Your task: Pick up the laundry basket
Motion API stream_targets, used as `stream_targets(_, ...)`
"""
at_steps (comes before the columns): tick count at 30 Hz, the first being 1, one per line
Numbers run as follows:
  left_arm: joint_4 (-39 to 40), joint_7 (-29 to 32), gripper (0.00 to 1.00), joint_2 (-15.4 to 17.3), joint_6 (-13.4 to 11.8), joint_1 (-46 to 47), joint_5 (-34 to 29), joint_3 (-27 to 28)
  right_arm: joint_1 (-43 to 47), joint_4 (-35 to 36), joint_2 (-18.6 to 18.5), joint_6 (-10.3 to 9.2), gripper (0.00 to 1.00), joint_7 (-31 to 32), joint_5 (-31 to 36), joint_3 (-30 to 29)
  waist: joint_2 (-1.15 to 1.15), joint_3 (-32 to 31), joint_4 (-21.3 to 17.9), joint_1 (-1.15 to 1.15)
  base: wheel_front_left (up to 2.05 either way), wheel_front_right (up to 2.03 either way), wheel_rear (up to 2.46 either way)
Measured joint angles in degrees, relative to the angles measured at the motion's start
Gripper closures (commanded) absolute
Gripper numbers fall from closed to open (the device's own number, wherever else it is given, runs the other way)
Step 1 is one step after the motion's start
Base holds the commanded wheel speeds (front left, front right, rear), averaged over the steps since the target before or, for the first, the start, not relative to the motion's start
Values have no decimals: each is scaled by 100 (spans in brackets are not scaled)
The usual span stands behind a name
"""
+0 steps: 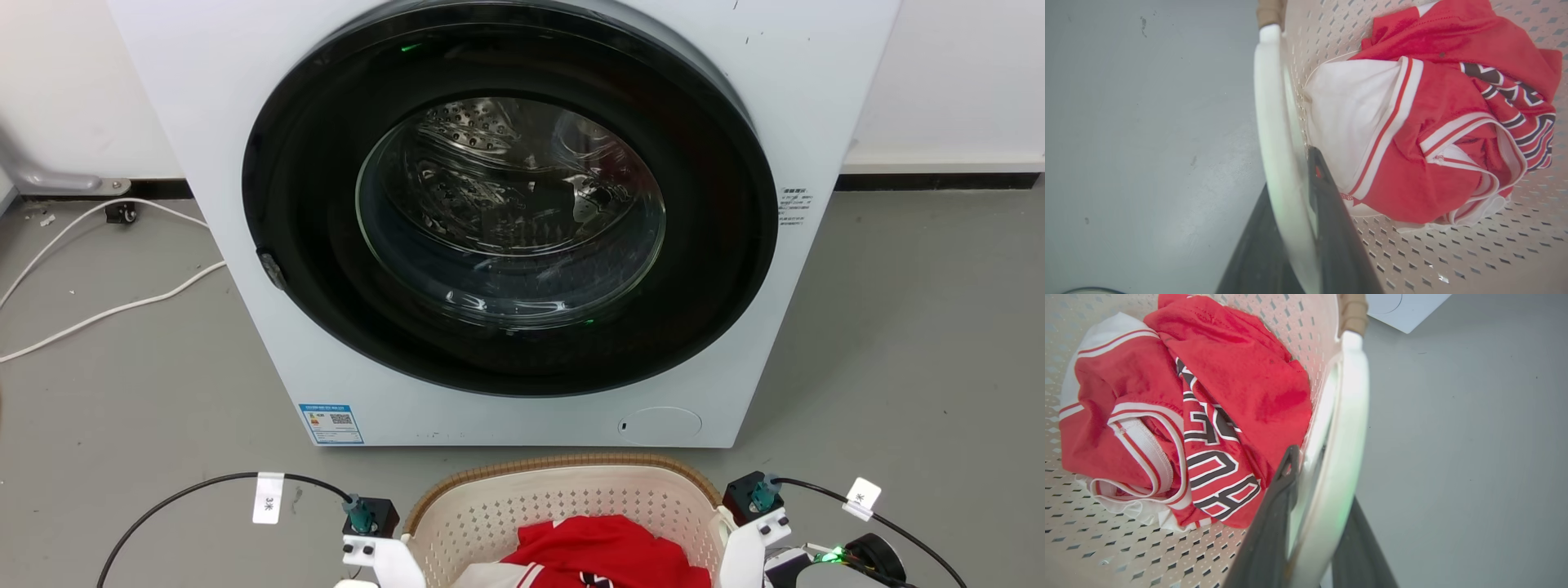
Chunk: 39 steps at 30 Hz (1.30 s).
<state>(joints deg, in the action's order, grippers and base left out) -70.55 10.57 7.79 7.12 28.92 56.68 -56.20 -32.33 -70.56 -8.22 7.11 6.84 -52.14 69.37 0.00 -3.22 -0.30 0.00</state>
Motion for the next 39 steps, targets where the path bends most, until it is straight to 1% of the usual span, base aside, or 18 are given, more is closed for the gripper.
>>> stream_targets(16, -15, -44, 100, 38, 1, 30, 210, -186, -29, -23, 2, 0, 100, -26, -231, 186, 0, -6, 1, 0, 0, 0, 0)
stream_targets(39, -21, -77, 100, 64, 1, 58, 459, -426, -55, -44, 11, 0, 100, -46, -354, 320, 0, 34, -29, 0, 0, 0, 0)
